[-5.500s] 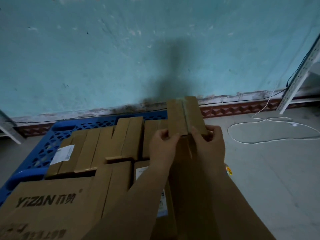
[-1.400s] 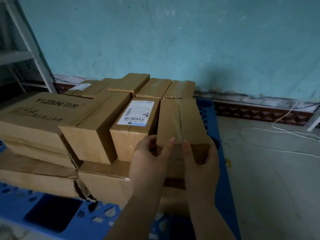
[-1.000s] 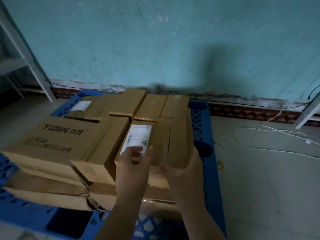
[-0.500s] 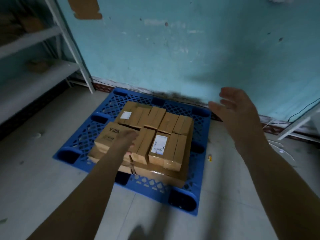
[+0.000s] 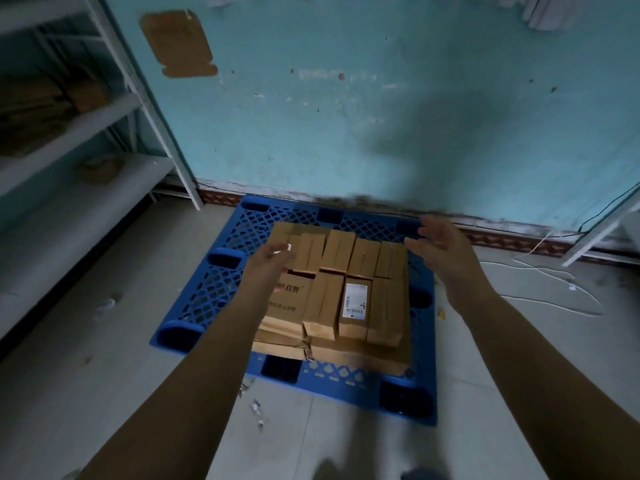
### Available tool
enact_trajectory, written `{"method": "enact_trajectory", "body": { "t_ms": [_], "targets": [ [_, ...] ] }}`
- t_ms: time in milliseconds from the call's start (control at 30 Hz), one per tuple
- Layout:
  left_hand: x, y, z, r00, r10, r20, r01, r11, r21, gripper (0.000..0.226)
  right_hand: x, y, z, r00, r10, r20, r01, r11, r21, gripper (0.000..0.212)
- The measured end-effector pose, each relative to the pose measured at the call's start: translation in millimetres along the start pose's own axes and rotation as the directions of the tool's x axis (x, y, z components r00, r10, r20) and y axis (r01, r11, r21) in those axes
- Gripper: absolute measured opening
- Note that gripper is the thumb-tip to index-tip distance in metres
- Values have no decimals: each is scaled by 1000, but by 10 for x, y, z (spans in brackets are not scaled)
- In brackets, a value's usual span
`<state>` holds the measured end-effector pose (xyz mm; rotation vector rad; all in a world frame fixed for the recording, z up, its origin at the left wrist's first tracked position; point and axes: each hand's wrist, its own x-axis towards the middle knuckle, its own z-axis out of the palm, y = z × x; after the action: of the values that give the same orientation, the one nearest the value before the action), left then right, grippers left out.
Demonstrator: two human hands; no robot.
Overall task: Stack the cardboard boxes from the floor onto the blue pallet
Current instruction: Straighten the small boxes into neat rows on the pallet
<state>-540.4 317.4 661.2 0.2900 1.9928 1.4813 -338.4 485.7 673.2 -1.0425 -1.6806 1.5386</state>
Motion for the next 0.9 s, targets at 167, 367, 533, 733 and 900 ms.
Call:
{"method": "enact_trajectory", "body": {
  "t_ms": [167, 367, 533, 733, 900],
  "targets": [
    [515, 79, -108, 1000, -14, 13, 14, 1000, 23, 31, 339, 113, 358, 999, 37, -24, -37, 999, -11, 51],
    [1378, 252, -161, 1000, 19, 6, -19, 997, 72, 20, 1198, 236, 953, 997, 74, 33, -72, 996, -51, 51],
    [2104, 348, -287, 1000, 16, 9, -17, 989, 146, 21, 1941, 430, 1584, 972, 197, 130, -185, 978, -100, 50],
    [3005, -6, -591, 998, -55, 33, 47, 975, 219, 22, 2408, 959, 2187, 907, 378, 185, -346, 920, -183, 51],
    [3942, -694, -653, 984, -161, 71, 135, 950, 282, 26, 2557, 1809, 2569, 862, 483, 157, -391, 828, -402, 65]
  ]
}}
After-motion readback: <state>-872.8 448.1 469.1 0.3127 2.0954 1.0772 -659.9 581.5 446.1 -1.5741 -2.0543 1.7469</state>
